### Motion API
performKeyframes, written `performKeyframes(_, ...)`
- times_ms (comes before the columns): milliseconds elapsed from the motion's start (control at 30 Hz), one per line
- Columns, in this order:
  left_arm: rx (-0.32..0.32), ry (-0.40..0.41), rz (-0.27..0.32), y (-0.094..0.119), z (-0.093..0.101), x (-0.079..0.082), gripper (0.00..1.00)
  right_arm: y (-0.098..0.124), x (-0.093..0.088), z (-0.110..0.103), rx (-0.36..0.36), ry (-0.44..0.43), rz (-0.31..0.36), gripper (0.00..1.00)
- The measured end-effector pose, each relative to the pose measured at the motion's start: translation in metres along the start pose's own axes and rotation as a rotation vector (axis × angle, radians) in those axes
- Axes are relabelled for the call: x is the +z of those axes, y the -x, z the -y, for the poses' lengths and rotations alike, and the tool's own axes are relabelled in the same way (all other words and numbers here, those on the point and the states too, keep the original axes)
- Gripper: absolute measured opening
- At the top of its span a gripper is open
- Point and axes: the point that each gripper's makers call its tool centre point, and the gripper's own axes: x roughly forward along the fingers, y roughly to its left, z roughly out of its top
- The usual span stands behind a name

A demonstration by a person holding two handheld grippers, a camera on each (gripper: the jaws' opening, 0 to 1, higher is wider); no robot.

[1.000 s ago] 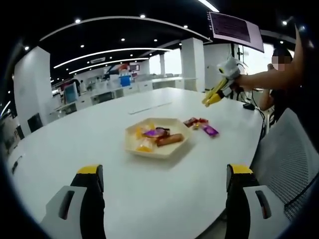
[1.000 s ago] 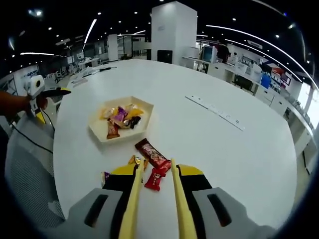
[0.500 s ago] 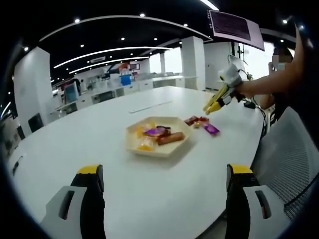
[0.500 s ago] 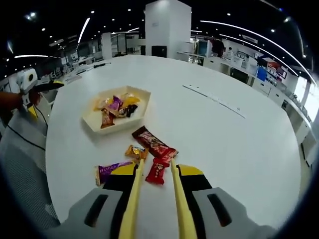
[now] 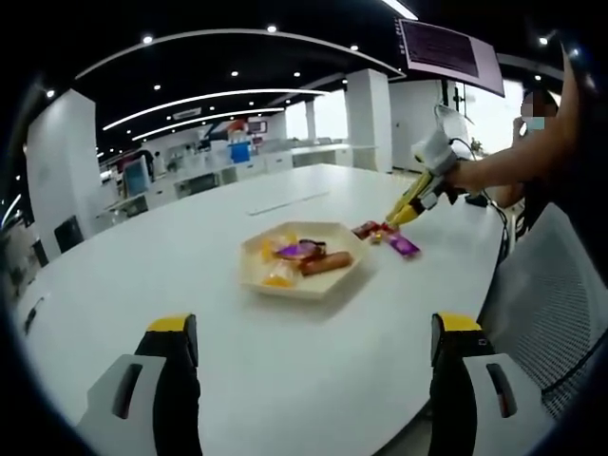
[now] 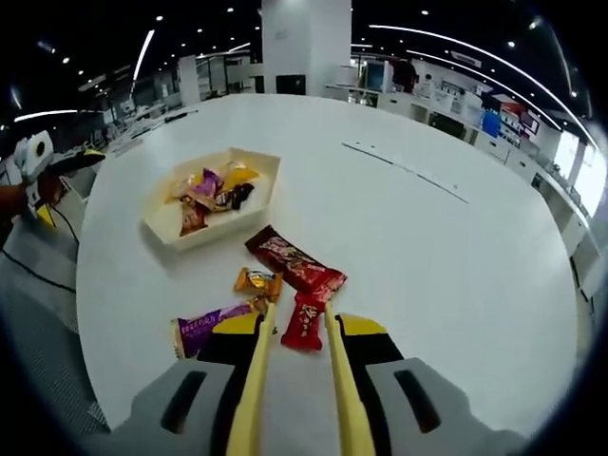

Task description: Place the target food into the container with the food tongs after gripping and lifting it, then release it inside without dropping or visibly crushing the food.

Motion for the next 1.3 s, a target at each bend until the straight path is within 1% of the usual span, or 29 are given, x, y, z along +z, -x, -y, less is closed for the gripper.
performKeyframes(67, -0.001, 0.001, -0.001, 0.0, 0.001, 0.0, 0.99, -0.004, -0.002, 0.0, -0.006, -0.009, -0.015, 0.28)
performKeyframes(200, -0.001, 0.001, -0.004, 0.0, 0.0, -0.001, 0.99, -0.006, 0.0, -0.001, -0.005, -0.027, -0.018, 0.28)
performKeyframes(300, -0.001, 0.0, -0.007, 0.0, 0.001, -0.001, 0.99, -0.006, 0.004, -0.002, 0.001, -0.056, -0.004, 0.28)
performKeyframes(400, -0.001, -0.002, -0.009, 0.0, 0.001, -0.001, 0.99, -0.004, 0.006, -0.001, -0.004, -0.047, 0.005, 0.28)
performKeyframes(533, -0.001, -0.001, -0.009, 0.0, 0.0, -0.002, 0.99, -0.001, 0.005, 0.003, -0.002, -0.04, 0.004, 0.28)
performKeyframes(567, -0.001, -0.001, -0.009, 0.0, 0.0, -0.002, 0.99, -0.002, 0.003, 0.003, 0.0, -0.03, -0.005, 0.28)
performKeyframes(600, -0.002, -0.001, -0.01, -0.001, 0.0, -0.002, 0.99, -0.003, -0.001, 0.003, 0.006, 0.006, -0.02, 0.28)
performKeyframes(633, -0.002, -0.001, -0.01, -0.001, 0.0, -0.002, 0.99, -0.004, -0.004, 0.002, 0.009, 0.011, -0.028, 0.28)
performKeyframes(733, -0.002, 0.0, -0.012, 0.0, 0.0, -0.002, 0.98, -0.006, -0.007, -0.001, 0.019, 0.077, -0.036, 0.27)
performKeyframes(800, -0.002, 0.0, -0.013, -0.001, 0.0, -0.003, 0.98, -0.009, -0.018, -0.003, 0.037, 0.112, -0.084, 0.25)
performKeyframes(833, -0.001, -0.001, -0.013, -0.001, 0.0, -0.003, 0.98, -0.008, -0.014, -0.003, 0.037, 0.116, -0.056, 0.25)
performKeyframes(867, -0.001, 0.0, -0.014, -0.001, 0.0, -0.003, 0.98, -0.007, -0.016, -0.001, 0.038, 0.087, -0.059, 0.24)
performKeyframes(900, -0.001, 0.0, -0.015, -0.001, 0.0, -0.003, 0.98, -0.005, -0.014, -0.001, 0.04, 0.054, -0.041, 0.23)
performKeyframes(933, 0.001, -0.001, -0.013, -0.001, 0.0, -0.003, 0.98, -0.005, -0.014, -0.001, 0.037, 0.068, -0.036, 0.23)
performKeyframes(1033, 0.002, 0.002, -0.016, -0.001, -0.001, -0.003, 0.98, -0.007, -0.013, 0.0, 0.027, 0.048, -0.038, 0.21)
performKeyframes(1167, -0.001, -0.007, -0.027, -0.002, 0.0, -0.005, 0.98, -0.006, -0.013, 0.003, 0.029, -0.002, -0.035, 0.2)
performKeyframes(1233, 0.001, -0.005, -0.027, -0.001, 0.0, -0.005, 0.98, -0.005, -0.013, 0.002, 0.027, -0.004, -0.042, 0.2)
performKeyframes(1300, 0.003, -0.002, -0.029, -0.001, 0.0, -0.005, 0.98, -0.003, -0.014, 0.003, 0.026, -0.024, -0.059, 0.2)
